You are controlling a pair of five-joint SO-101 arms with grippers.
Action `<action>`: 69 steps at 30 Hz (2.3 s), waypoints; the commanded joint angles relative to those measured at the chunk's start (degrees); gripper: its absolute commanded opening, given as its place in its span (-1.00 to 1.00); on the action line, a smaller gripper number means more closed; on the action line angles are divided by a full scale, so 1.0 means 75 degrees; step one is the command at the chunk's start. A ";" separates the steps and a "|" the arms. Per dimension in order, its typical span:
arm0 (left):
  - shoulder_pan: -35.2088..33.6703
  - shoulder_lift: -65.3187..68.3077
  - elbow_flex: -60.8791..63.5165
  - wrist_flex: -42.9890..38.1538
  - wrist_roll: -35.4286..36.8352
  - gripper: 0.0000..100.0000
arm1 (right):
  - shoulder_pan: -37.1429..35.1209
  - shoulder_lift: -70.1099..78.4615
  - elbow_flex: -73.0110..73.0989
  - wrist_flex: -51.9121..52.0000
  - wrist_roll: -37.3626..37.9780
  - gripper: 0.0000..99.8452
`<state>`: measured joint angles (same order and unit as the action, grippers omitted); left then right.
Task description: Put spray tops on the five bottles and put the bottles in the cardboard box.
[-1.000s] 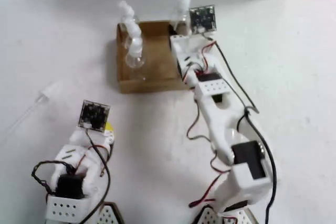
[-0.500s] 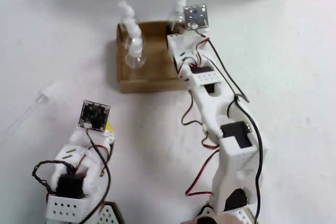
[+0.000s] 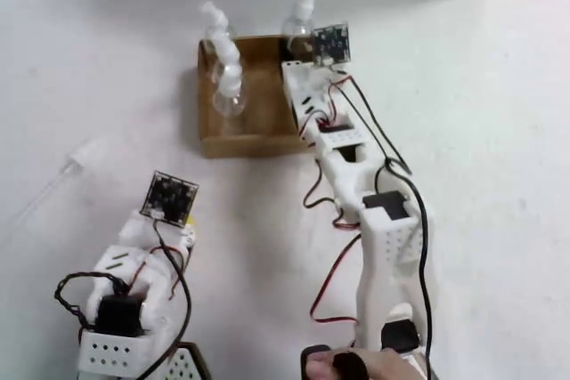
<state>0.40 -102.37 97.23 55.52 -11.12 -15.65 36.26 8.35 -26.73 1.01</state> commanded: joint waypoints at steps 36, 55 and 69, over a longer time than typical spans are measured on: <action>-0.0088 -0.0053 -0.0023 0.0000 -0.0105 -0.96 | 0.0088 0.0381 -0.0105 -0.0475 0.0082 -0.97; -0.0088 -0.0053 -0.0023 0.0012 -0.0105 -0.96 | 0.0088 0.0428 -0.0105 -0.0475 0.0082 -0.97; -0.0088 -0.0053 -0.0023 0.0012 -0.0105 -0.96 | 0.0076 0.0440 -0.0094 -0.0475 0.0082 -0.97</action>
<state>0.40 -102.37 97.23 55.52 -11.21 -15.65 39.96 8.09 -29.71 1.01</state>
